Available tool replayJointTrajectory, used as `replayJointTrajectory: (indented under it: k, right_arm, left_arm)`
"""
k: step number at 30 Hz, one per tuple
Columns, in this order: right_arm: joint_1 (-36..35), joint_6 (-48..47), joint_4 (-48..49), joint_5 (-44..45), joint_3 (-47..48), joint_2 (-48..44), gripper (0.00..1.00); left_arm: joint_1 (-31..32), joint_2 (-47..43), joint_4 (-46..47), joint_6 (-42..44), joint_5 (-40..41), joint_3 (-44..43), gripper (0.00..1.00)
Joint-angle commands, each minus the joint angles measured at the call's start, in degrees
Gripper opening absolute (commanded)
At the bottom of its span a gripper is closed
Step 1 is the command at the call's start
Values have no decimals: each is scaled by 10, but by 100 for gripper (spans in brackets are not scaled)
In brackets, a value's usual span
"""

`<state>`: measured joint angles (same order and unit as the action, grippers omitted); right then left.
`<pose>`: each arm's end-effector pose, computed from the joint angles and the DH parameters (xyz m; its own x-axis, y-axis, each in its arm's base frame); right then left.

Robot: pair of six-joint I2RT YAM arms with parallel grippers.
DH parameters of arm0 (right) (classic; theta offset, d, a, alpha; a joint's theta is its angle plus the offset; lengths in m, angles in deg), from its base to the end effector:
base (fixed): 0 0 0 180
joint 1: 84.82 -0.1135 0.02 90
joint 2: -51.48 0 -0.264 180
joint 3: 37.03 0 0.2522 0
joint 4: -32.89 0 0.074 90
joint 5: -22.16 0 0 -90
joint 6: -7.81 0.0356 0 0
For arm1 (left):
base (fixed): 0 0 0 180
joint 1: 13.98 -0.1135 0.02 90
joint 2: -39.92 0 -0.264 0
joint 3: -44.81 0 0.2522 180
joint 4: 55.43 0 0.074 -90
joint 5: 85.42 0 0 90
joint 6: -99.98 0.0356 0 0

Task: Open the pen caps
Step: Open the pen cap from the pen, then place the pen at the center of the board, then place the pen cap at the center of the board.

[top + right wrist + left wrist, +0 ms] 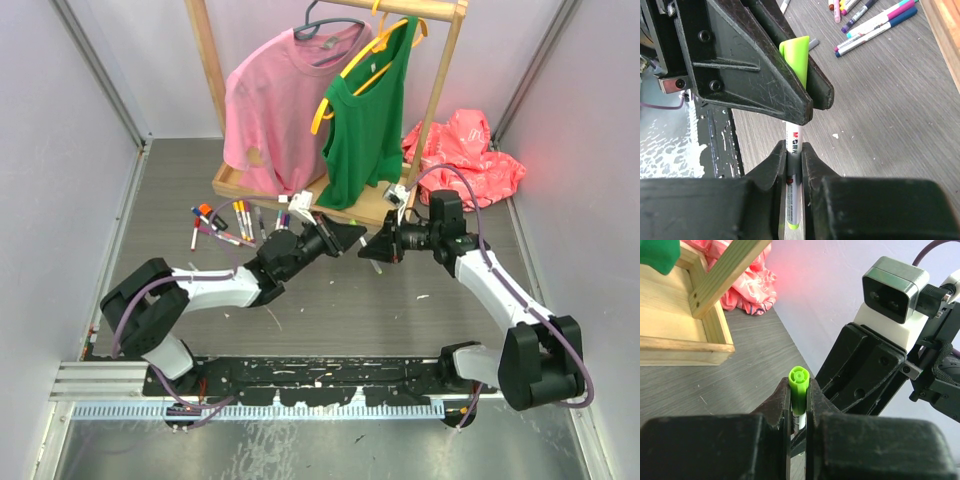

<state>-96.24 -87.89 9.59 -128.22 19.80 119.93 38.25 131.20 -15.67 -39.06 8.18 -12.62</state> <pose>0.2342 0.0789 0.2558 -0.4792 -0.1469 -0.8653 -0.8483 0.3304 0.4137 0.2126 -0.2708 0.2482 -0.5255 -0.5523 -0.6472 0.5397 0.3716 -0.7554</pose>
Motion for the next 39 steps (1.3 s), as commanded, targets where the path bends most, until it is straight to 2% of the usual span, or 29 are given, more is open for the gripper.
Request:
replayJointTrajectory:
  k: [1,7,12,16,20,24,27,31,36,39]
  right_arm:
    - [-5,-36,-59,-28,33,23,1]
    - [-23,-59,-78,-15,34,39,1]
    - [-42,-82,-101,7,43,60,1]
    - [-42,-95,-103,72,46,58,1]
    - [-43,-121,-109,184,46,51,1]
    - [-42,-113,-103,242,42,63,7]
    - [-42,-109,-109,270,47,86,7]
    - [-42,-110,-120,326,48,114,4]
    - [-43,-84,-113,410,38,137,4]
    - [-44,-69,-109,430,37,144,4]
  left_arm:
    - [-51,-14,99,10,66,-8,0]
    - [-120,-70,107,13,133,1,0]
    - [-136,-140,93,45,177,32,0]
    - [-139,-191,52,48,151,67,0]
    - [-141,-246,-13,45,112,120,0]
    - [-142,-281,-113,31,81,154,0]
    - [-142,-274,-175,24,51,154,0]
    - [-142,-216,-243,4,11,126,0]
    - [-142,-109,-376,-12,13,45,0]
    - [-142,-58,-439,-15,31,-1,0]
